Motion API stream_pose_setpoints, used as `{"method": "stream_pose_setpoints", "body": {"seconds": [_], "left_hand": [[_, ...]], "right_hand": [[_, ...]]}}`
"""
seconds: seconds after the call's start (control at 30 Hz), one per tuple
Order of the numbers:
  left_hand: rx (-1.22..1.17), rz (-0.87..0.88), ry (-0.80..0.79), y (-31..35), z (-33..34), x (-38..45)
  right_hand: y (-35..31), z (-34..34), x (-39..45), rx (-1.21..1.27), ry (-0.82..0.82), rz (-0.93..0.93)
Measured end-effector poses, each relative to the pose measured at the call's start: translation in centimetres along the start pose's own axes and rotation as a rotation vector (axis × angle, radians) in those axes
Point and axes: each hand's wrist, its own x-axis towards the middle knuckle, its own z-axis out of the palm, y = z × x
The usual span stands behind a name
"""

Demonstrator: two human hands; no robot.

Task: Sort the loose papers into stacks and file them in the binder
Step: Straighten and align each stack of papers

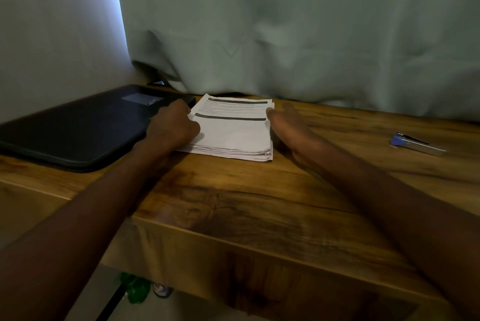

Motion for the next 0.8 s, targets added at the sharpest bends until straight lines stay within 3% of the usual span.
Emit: {"method": "stream_pose_setpoints", "body": {"seconds": [0.2,0.3,0.4,0.53,0.67,0.8], "left_hand": [[0.067,0.029,-0.004,0.1,0.1,-0.5],[0.090,0.028,0.012,0.0,0.1,-0.7],[0.105,0.052,0.143,-0.1,-0.1,-0.9],[0.097,0.182,0.338,0.3,-0.7,-1.2],[0.091,0.333,0.358,1.8,-0.5,-1.6],[0.045,0.456,0.419,4.5,0.5,-2.3]], "right_hand": [[0.5,0.1,0.8,-0.012,-0.144,-0.020],[1.0,0.4,1.4,-0.173,-0.120,-0.042],[1.7,0.7,1.8,-0.373,-0.029,-0.093],[2.3,0.6,1.6,-0.397,0.169,-0.252],[1.6,-1.6,0.4,-0.818,0.408,-0.583],[1.4,-4.0,-1.0,-0.958,0.478,-0.677]]}}
